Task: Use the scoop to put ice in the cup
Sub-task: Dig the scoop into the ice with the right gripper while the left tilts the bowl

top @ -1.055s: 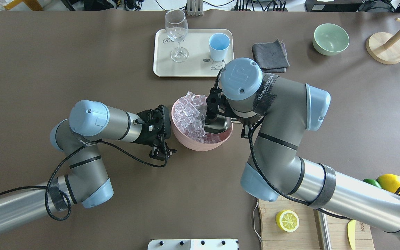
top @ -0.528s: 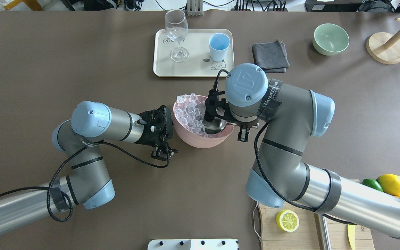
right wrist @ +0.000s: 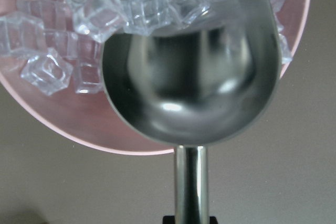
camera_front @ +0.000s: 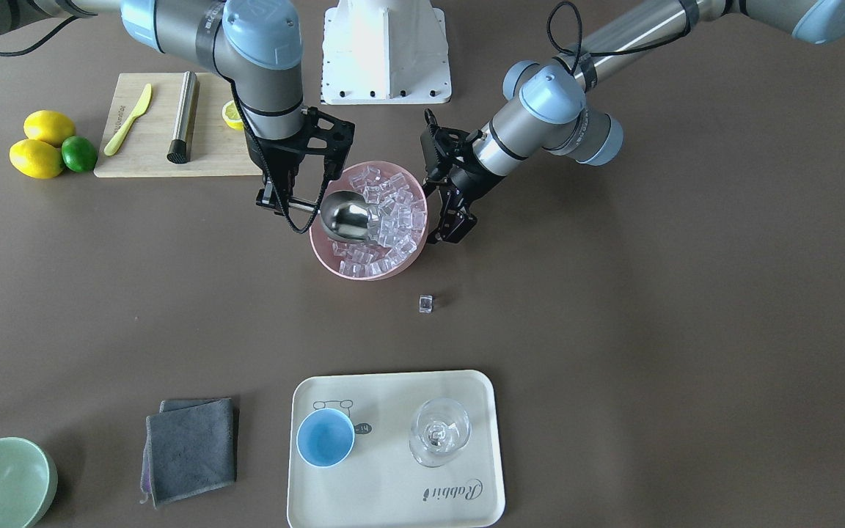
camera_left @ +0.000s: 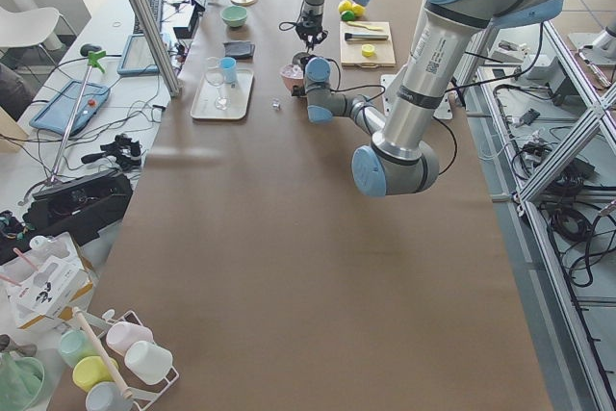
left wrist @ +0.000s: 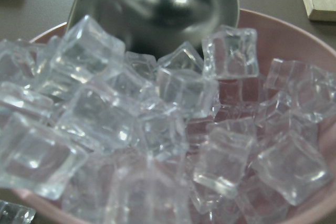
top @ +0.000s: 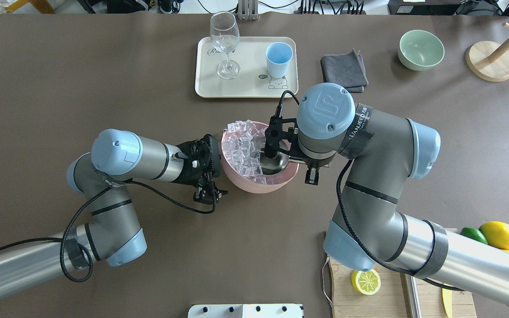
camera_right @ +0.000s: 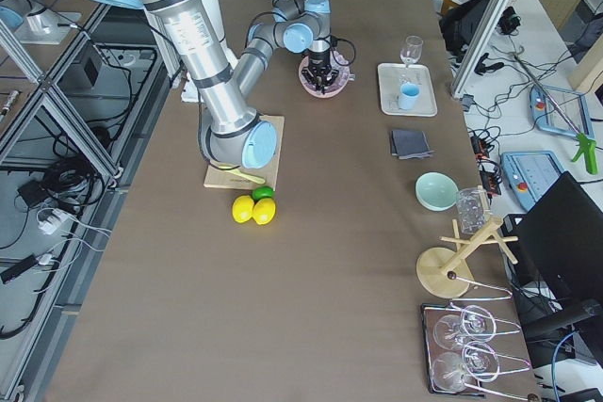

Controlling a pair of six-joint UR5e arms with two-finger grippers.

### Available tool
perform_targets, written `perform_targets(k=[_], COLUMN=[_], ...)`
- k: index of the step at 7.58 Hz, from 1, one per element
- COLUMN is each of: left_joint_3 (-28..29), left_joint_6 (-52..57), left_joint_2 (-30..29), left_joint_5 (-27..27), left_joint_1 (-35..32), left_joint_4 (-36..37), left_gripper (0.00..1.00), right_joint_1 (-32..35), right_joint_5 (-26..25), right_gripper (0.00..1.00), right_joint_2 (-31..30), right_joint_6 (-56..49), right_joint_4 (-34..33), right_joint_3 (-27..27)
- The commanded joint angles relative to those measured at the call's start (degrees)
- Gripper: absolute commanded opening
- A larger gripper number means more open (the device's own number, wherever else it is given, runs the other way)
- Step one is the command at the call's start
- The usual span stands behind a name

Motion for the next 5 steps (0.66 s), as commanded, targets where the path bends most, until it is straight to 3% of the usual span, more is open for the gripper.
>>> perform_targets(k=[1,5], left_joint_3=[0.2,0.1], left_joint_6=[0.0,0.1], left_joint_2=[0.4,1.4], left_joint_5=[0.0,-0.1], left_joint_1=[0.0,0.0], left_joint_4=[-0.4,-1.6], left_gripper=[0.98,0.98], right_joint_1=[3.0,3.2], right_joint_5=[4.9,9.2], right_gripper=[0.0,0.0], right_joint_2=[-2.4,-5.8], right_joint_6=[0.2,6.0], right_joint_4=[3.2,11.6], right_joint_3=[1.1,1.0])
